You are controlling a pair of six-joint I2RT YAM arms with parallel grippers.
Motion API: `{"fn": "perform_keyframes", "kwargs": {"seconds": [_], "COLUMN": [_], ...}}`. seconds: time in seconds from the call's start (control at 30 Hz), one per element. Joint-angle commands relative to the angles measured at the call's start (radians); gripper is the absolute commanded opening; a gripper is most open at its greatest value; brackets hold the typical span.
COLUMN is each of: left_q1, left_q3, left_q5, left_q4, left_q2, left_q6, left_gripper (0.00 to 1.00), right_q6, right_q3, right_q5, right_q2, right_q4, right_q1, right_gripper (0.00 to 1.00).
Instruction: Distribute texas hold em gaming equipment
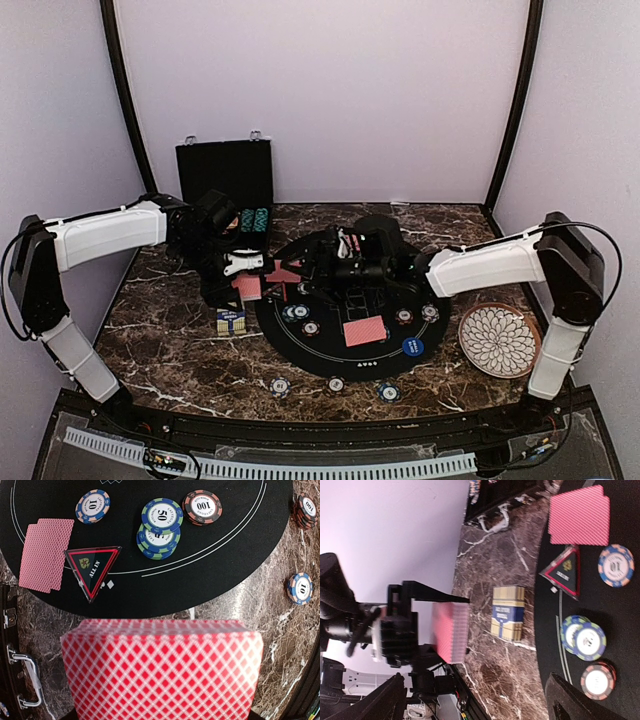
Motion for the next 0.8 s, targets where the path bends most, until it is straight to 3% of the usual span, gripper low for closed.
{"fn": "perform_keyframes", "kwargs": {"seconds": [0.0,0.27,0.57,0.77], "left_q1": [0.001,0.001,0.0,0.0], "left_q3": [0.038,0.066,0.065,0.066], "left_q5": [0.026,0.041,0.045,0.046], "left_q4": [-0.011,-0.02,-0.023,-0.023], "left_q2": [-0.04,-0.037,-0.034,-0.037], "left_q6": [-0.011,-0.023,-0.024,-0.028], "left_gripper": [0.0,0.0,0.0,0.0], "right_q6": [-0.059,-0.007,0.055,0.059], "right_q3": [0.091,0.106,-0.03,-0.014], "right_q5": [-0.058,-0.155,-0.16,-0.18], "right_q2": [0.039,0.117,0.063,0.086], "right_q4": [-0.013,0.08,0.224,0.236], "right_q1": [0.007,0.0,-0.034,-0.036], "right_gripper": [0.96,0.85,0.82,0.81]}}
